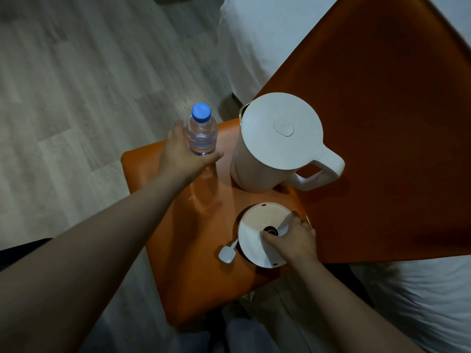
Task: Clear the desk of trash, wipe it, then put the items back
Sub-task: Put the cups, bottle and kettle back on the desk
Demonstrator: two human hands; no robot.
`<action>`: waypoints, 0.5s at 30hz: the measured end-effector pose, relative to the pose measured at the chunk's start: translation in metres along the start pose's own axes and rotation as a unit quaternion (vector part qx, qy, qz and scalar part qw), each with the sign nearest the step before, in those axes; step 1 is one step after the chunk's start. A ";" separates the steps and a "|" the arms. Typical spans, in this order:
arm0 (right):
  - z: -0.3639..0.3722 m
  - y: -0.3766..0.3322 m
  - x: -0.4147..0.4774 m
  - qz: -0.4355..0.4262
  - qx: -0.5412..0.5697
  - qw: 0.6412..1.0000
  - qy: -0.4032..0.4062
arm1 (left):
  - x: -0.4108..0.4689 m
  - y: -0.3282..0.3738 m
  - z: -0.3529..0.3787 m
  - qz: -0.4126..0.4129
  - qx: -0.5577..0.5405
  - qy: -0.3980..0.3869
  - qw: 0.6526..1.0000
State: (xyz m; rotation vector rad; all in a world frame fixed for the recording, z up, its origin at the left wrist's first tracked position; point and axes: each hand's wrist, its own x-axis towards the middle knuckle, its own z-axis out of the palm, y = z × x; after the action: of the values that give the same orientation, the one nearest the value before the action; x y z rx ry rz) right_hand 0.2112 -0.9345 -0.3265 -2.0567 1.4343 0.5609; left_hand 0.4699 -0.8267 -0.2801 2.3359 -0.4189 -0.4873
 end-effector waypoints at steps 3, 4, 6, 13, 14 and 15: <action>-0.002 -0.003 0.001 0.000 0.002 1.000 -0.002 | 0.004 0.003 0.004 0.011 -0.068 0.015 0.998; -0.003 -0.004 0.000 -0.001 0.001 1.000 -0.002 | 0.005 0.004 0.006 0.007 -0.081 0.024 0.996; -0.003 -0.005 0.000 -0.002 0.001 1.000 0.000 | 0.007 0.006 0.008 0.002 -0.099 0.045 0.994; -0.003 -0.007 -0.003 0.007 -0.003 1.000 0.002 | 0.008 0.006 0.007 0.007 -0.108 0.061 0.992; -0.004 -0.009 -0.004 0.007 -0.004 1.000 0.003 | 0.006 0.005 0.004 0.011 -0.110 0.056 0.992; -0.004 -0.010 -0.005 0.008 -0.004 1.000 0.004 | 0.003 0.003 0.003 0.016 -0.111 0.052 0.992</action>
State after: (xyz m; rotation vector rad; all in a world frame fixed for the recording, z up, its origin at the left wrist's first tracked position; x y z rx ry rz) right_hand 0.2185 -0.9310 -0.3179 -2.0577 1.4565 0.5657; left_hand 0.4710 -0.8318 -0.2807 2.1260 -0.3350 -0.3742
